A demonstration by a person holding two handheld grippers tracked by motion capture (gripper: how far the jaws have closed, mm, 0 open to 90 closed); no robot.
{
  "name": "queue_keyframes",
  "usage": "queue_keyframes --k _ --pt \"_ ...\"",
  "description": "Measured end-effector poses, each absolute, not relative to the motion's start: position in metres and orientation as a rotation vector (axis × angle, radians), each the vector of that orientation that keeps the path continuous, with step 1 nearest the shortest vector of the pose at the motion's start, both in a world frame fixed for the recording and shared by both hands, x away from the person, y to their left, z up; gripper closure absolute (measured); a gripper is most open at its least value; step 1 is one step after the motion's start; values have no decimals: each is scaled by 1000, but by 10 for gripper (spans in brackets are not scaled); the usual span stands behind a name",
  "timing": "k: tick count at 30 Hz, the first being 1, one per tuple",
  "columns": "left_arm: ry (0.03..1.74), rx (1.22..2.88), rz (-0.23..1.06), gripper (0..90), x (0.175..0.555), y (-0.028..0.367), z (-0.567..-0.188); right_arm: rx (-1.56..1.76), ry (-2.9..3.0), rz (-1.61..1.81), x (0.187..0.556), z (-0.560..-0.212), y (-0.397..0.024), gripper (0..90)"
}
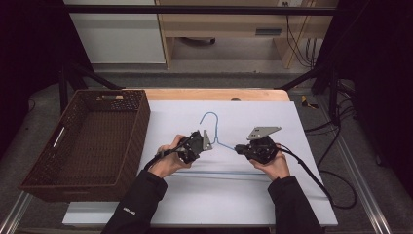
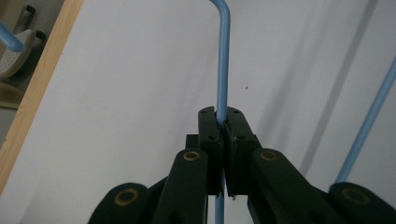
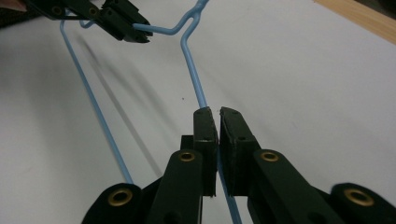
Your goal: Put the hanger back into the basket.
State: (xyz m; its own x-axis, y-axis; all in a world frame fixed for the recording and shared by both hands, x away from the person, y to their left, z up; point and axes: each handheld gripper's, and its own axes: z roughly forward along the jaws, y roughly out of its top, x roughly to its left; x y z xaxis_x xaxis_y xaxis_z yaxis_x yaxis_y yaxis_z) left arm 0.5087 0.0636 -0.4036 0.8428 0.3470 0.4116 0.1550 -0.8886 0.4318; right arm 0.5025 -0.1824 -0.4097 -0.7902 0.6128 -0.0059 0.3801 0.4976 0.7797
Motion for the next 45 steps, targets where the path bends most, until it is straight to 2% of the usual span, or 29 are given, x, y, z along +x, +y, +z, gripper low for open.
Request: queue_keyframes --k 1,2,5,7,8,9,11,13,14,15,16,18,22,32,36,45 --pt "385 2629 693 871 507 63 -402 839 2456 1183 502 -408 -183 849" --pt "395 2632 693 871 505 63 -400 840 2419 1219 499 -403 -186 799" --pt "429 2635 696 871 501 62 -396 835 2389 1258 496 -397 -190 779" --pt "464 2627 694 871 498 61 -394 843 2354 1279 492 -390 -194 733" --pt "477 2618 694 871 497 62 -392 845 2330 1295 487 -385 -199 667" --pt "497 2610 687 871 496 63 -390 845 2330 1295 487 -385 -199 667" --pt "533 2592 688 871 494 64 -387 873 2300 1312 483 -379 -204 612" --pt "568 2575 694 871 492 65 -383 901 2266 1332 477 -375 -209 521" --pt "589 2573 689 871 491 66 -381 907 2229 1330 471 -373 -213 437" --pt "606 2561 693 871 491 67 -380 907 2229 1330 471 -373 -213 437" --pt "618 2555 692 871 490 68 -379 918 2211 1332 469 -372 -215 379" --pt "659 2535 704 871 489 70 -377 948 2183 1354 466 -370 -218 328" --pt "722 2501 710 871 488 76 -372 1002 2125 1361 458 -368 -226 163" --pt "789 2436 706 871 486 87 -353 1088 2064 1364 442 -379 -248 69" --pt "811 2422 703 871 487 90 -346 1106 2047 1353 437 -383 -254 62" --pt "859 2394 786 871 483 101 -323 1120 2041 1338 427 -392 -258 58"
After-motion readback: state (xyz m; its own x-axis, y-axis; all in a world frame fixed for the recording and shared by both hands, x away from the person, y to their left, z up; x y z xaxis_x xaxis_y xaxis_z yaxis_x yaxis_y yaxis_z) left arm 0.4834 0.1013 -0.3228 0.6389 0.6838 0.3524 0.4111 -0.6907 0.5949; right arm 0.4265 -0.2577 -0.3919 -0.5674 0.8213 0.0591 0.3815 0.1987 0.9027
